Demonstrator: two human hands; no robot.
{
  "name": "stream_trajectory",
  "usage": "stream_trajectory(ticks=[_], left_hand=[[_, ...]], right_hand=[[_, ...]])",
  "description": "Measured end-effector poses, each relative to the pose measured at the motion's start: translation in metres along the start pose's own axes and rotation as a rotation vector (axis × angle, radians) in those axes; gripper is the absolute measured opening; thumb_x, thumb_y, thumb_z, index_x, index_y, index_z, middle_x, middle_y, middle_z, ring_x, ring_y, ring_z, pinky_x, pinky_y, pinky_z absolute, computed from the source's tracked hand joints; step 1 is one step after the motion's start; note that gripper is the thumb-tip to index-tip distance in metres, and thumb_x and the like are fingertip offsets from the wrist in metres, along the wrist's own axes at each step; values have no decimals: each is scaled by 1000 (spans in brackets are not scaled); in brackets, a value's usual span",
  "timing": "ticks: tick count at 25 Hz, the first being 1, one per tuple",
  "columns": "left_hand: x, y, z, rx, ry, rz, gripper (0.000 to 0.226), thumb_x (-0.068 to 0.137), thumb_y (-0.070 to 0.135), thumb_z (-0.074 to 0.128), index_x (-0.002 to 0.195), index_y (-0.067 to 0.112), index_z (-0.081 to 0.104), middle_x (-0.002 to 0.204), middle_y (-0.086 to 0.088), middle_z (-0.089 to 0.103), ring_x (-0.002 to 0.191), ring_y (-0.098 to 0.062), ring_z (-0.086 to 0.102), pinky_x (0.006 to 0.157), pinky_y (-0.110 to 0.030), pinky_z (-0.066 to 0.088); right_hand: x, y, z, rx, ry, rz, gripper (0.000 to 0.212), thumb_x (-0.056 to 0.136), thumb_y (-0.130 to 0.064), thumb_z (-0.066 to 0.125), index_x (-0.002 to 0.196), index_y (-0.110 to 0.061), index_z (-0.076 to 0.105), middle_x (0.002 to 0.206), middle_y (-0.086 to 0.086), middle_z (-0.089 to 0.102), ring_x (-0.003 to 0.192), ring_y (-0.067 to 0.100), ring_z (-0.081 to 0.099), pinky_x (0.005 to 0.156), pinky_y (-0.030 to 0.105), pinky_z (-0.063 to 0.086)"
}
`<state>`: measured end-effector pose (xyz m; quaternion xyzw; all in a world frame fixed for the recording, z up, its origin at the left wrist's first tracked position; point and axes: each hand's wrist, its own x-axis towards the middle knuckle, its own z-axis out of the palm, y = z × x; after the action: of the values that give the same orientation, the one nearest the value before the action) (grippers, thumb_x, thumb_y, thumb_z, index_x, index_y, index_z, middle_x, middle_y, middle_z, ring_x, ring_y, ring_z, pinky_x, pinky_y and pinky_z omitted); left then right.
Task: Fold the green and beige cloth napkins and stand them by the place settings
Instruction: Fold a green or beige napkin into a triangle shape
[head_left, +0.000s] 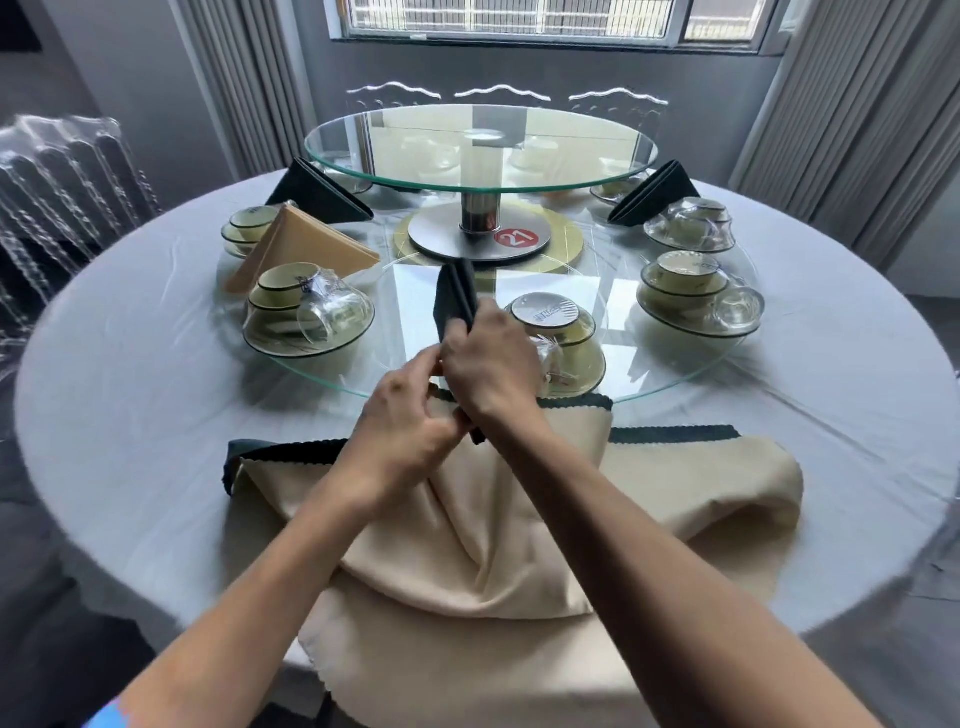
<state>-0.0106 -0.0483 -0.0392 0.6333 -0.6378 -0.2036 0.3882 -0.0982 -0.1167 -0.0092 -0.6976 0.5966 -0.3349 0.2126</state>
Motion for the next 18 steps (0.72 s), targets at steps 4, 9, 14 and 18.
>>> stream_trajectory(ticks=[4, 9, 14, 18], left_hand=[[22, -18, 5, 106, -49, -139, 56, 68, 61, 54, 110, 25, 60, 94, 3, 71, 86, -20, 67, 77, -38, 53], [16, -27, 15, 154, 37, -190, 7, 85, 20, 60, 82, 23, 55, 67, 3, 58, 69, -24, 58, 57, -31, 40], [34, -37, 9, 226, 186, -55, 21, 76, 18, 55, 93, 19, 67, 87, -8, 65, 79, -32, 60, 69, -38, 48], [46, -53, 1, 461, 130, -145, 27, 80, 18, 62, 106, 13, 63, 101, -13, 61, 96, -37, 59, 77, -37, 41]], right_hand=[[-3, 19, 6, -80, -134, 3, 49, 97, -45, 36, 107, -6, 63, 114, 20, 64, 108, 37, 59, 85, 41, 42], [-25, 37, 3, -371, -124, -144, 39, 88, -45, 50, 88, -10, 68, 95, 14, 69, 92, 33, 65, 67, 34, 40], [-10, 25, 8, -453, -107, -157, 21, 88, -29, 52, 92, -13, 66, 102, 10, 70, 99, 31, 65, 68, 31, 37], [-14, 18, 15, -499, -148, -159, 21, 89, -28, 53, 96, -14, 68, 103, 8, 70, 100, 29, 66, 67, 30, 35]])
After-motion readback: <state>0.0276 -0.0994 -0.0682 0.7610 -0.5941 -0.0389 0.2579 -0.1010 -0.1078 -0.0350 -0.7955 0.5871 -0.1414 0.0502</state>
